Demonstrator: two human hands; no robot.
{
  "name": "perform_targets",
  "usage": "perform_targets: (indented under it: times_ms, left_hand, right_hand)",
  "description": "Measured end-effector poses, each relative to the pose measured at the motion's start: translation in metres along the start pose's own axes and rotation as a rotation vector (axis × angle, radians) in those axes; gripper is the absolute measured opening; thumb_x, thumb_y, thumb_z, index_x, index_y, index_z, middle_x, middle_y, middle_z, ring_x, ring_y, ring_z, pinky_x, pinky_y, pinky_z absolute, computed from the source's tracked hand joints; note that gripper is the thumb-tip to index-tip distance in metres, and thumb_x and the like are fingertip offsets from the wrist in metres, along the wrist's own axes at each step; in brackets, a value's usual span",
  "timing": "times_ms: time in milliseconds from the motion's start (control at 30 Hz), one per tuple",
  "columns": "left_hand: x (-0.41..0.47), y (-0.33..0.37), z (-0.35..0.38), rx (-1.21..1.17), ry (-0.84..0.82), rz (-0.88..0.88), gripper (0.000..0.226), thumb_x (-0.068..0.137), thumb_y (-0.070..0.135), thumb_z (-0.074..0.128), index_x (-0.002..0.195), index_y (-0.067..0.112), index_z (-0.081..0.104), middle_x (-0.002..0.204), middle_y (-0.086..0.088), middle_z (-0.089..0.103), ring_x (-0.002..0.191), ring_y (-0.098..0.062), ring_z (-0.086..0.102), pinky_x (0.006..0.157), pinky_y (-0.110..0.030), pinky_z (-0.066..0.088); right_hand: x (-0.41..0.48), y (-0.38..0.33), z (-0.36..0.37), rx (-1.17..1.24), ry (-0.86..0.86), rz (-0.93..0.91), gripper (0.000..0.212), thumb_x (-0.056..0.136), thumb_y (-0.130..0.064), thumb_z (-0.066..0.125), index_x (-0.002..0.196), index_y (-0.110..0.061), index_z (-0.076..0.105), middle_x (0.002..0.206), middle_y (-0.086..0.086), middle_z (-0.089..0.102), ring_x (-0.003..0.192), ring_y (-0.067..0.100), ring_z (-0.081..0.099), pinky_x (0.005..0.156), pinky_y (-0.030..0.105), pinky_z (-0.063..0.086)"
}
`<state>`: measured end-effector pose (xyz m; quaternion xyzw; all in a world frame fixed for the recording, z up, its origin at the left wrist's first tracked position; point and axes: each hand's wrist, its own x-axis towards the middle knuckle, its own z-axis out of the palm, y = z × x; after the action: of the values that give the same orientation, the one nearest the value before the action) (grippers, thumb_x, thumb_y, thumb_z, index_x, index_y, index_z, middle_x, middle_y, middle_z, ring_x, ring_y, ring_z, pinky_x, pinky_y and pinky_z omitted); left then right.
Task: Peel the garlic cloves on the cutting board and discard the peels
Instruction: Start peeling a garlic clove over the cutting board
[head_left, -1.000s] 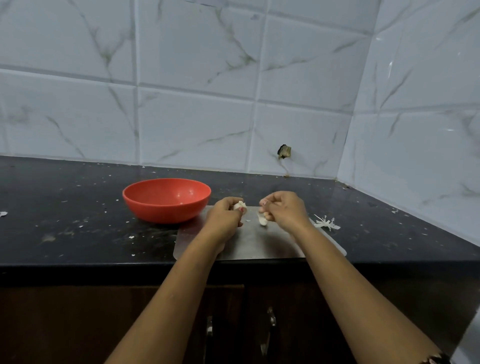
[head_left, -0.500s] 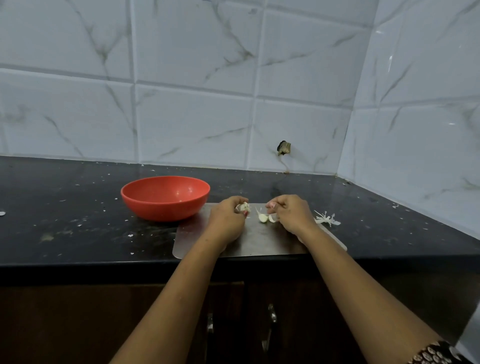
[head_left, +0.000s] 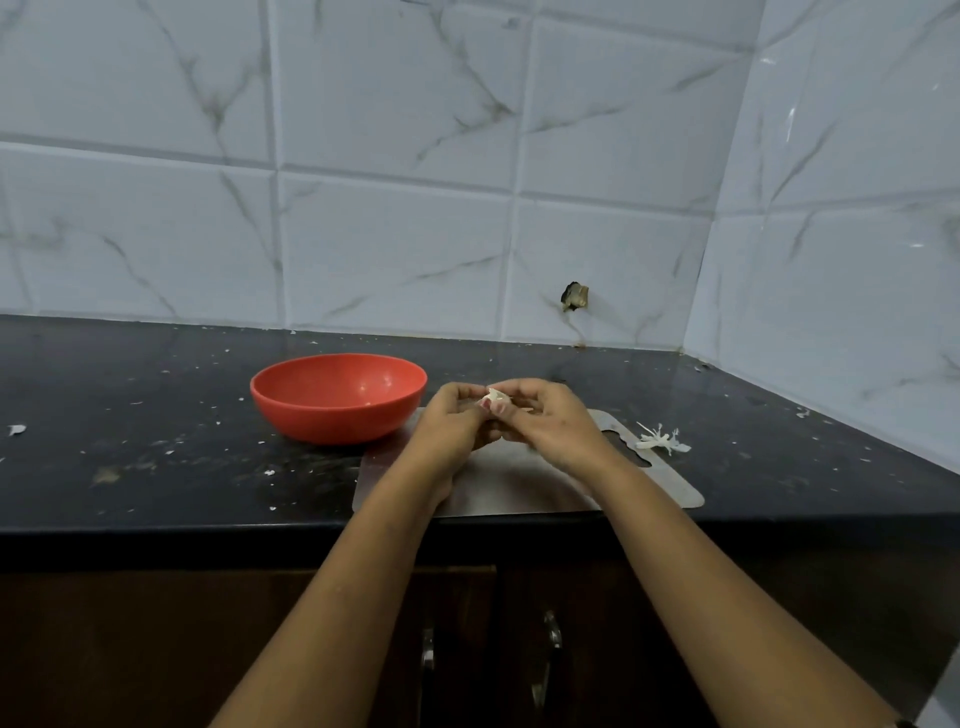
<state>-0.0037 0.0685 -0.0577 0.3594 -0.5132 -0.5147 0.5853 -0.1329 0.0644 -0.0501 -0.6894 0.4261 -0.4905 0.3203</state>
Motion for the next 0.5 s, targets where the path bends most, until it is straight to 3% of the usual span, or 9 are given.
perform_targets:
  times_ms: [133,267,367,500]
  left_hand:
    - [0.001,-0.001,-0.002,-0.002,-0.062,-0.009,0.019,0.100,0.010,0.047,0.110,0.000,0.058,0.096,-0.014,0.065,0.079,-0.015,0.062,0.067,-0.016,0.054]
    - [-0.003,-0.001,-0.001,0.056,-0.149,0.030,0.021,0.097,0.014,0.053,0.108,0.000,0.066,0.091,-0.010,0.067,0.077,-0.010,0.061,0.065,-0.012,0.052]
    - [-0.003,-0.001,0.000,0.126,-0.084,0.084,0.019,0.095,0.012,0.057,0.103,-0.003,0.068,0.078,-0.007,0.067,0.061,-0.005,0.058,0.061,-0.013,0.050]
    - [-0.003,-0.002,0.001,0.330,0.022,0.139,0.025,0.097,0.021,0.055,0.086,0.005,0.071,0.065,-0.001,0.065,0.051,-0.005,0.057,0.063,-0.023,0.053]
  right_hand:
    - [-0.002,0.002,0.002,0.068,0.039,-0.031,0.016,0.092,-0.012,0.064,0.106,-0.006,0.069,0.100,0.013,0.072,0.095,0.020,0.070,0.084,0.030,0.057]
    - [0.000,0.005,0.009,-0.057,0.148,-0.055,0.022,0.099,-0.014,0.051,0.110,-0.008,0.069,0.103,0.010,0.072,0.095,0.022,0.069,0.090,0.039,0.056]
    - [0.000,0.000,0.017,-0.229,0.214,-0.085,0.028,0.101,-0.013,0.043,0.114,-0.009,0.068,0.108,0.008,0.070,0.099,0.021,0.066,0.087,0.030,0.053]
    - [0.003,-0.004,0.022,-0.349,0.269,-0.083,0.030,0.103,-0.011,0.038,0.108,-0.006,0.067,0.094,0.005,0.065,0.082,0.014,0.058,0.059,0.003,0.039]
